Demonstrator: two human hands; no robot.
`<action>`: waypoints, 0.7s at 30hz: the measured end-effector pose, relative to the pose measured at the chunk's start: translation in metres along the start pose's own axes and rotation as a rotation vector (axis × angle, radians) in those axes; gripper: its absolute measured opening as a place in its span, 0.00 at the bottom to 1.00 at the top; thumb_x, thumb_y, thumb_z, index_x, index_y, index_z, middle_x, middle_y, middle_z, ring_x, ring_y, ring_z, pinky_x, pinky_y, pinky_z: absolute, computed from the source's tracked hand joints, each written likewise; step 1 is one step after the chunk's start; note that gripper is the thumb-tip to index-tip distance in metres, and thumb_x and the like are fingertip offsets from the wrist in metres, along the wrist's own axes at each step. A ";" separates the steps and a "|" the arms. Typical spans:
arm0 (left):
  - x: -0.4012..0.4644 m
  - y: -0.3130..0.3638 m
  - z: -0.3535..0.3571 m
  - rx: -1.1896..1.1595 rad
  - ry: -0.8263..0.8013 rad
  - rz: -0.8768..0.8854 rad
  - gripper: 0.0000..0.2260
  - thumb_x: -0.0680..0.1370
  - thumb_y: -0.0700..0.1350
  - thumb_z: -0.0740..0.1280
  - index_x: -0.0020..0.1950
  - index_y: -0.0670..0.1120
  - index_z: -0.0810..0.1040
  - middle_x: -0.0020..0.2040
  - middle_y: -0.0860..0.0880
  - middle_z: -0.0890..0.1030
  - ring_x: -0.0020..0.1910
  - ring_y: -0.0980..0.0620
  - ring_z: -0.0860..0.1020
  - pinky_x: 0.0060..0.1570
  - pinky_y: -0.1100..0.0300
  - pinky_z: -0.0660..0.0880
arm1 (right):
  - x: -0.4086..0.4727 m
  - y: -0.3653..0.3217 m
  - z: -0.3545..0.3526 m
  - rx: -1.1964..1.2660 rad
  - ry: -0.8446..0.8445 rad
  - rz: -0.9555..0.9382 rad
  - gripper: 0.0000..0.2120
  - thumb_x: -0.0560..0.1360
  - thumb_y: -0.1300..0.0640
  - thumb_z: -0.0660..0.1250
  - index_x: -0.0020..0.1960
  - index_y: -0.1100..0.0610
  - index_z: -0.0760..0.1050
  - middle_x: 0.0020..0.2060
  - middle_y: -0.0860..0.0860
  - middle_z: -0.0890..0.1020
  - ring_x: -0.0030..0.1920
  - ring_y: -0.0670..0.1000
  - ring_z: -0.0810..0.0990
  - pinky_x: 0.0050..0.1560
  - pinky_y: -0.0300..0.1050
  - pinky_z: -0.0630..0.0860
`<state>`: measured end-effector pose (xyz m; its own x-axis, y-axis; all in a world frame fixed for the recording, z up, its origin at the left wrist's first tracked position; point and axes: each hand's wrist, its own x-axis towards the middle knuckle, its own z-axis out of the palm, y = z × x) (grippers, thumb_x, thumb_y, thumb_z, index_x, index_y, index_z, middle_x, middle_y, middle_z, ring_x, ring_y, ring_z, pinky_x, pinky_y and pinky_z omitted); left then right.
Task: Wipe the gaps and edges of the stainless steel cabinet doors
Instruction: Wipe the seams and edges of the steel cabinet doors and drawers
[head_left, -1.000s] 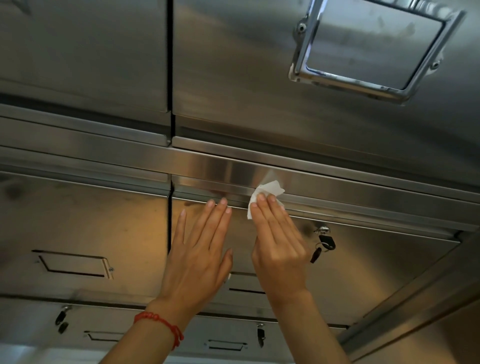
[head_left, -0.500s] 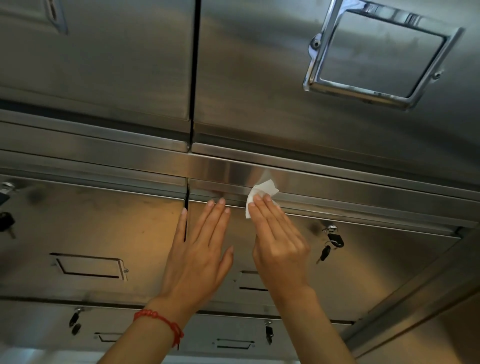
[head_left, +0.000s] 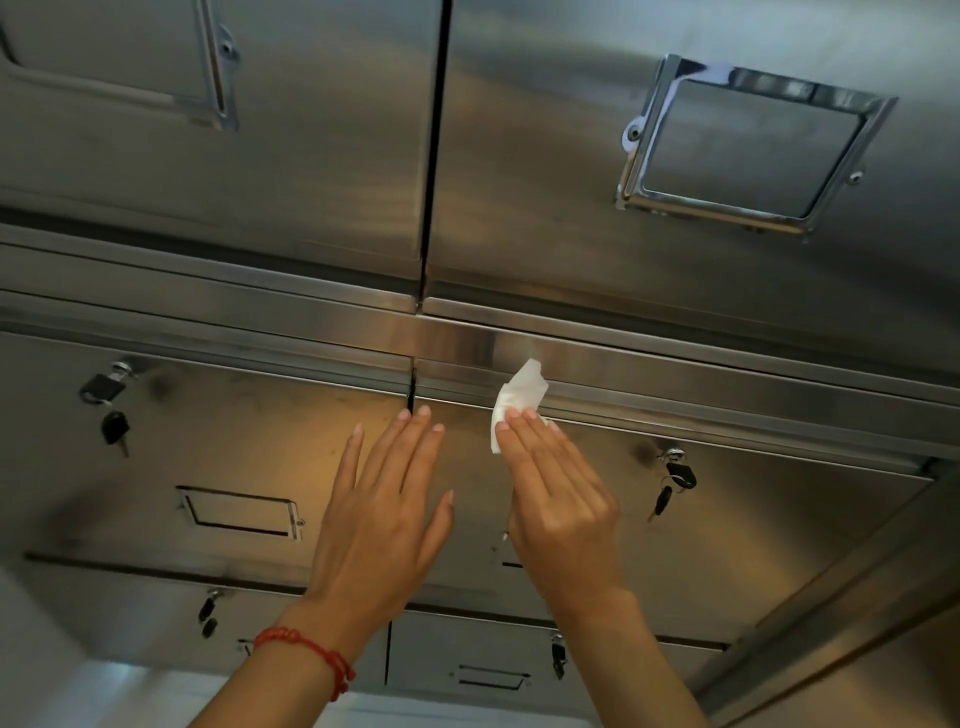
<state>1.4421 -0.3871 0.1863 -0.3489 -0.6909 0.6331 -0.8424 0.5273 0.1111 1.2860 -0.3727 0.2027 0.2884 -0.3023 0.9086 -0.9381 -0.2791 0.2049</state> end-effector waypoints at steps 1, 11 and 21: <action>-0.001 -0.001 -0.004 0.006 -0.006 -0.002 0.25 0.80 0.53 0.51 0.65 0.37 0.74 0.65 0.39 0.74 0.65 0.41 0.73 0.61 0.35 0.68 | 0.001 -0.002 -0.002 0.005 0.000 0.001 0.19 0.83 0.64 0.51 0.52 0.67 0.81 0.52 0.60 0.82 0.55 0.55 0.81 0.52 0.52 0.80; -0.009 -0.022 -0.026 0.079 0.068 0.013 0.22 0.77 0.48 0.55 0.64 0.36 0.74 0.65 0.38 0.74 0.65 0.41 0.72 0.63 0.35 0.65 | 0.013 -0.023 -0.002 0.031 0.017 -0.005 0.18 0.82 0.64 0.51 0.53 0.66 0.81 0.52 0.61 0.82 0.55 0.56 0.81 0.54 0.52 0.79; -0.014 -0.089 -0.024 0.031 0.056 0.069 0.24 0.81 0.51 0.48 0.65 0.38 0.73 0.66 0.39 0.73 0.67 0.41 0.71 0.67 0.40 0.63 | 0.032 -0.068 0.032 -0.012 0.038 0.034 0.18 0.83 0.64 0.52 0.52 0.66 0.81 0.52 0.60 0.82 0.55 0.55 0.81 0.54 0.52 0.79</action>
<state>1.5319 -0.4124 0.1861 -0.3840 -0.6243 0.6803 -0.8299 0.5564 0.0421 1.3654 -0.3924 0.2066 0.2485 -0.2762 0.9284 -0.9497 -0.2580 0.1775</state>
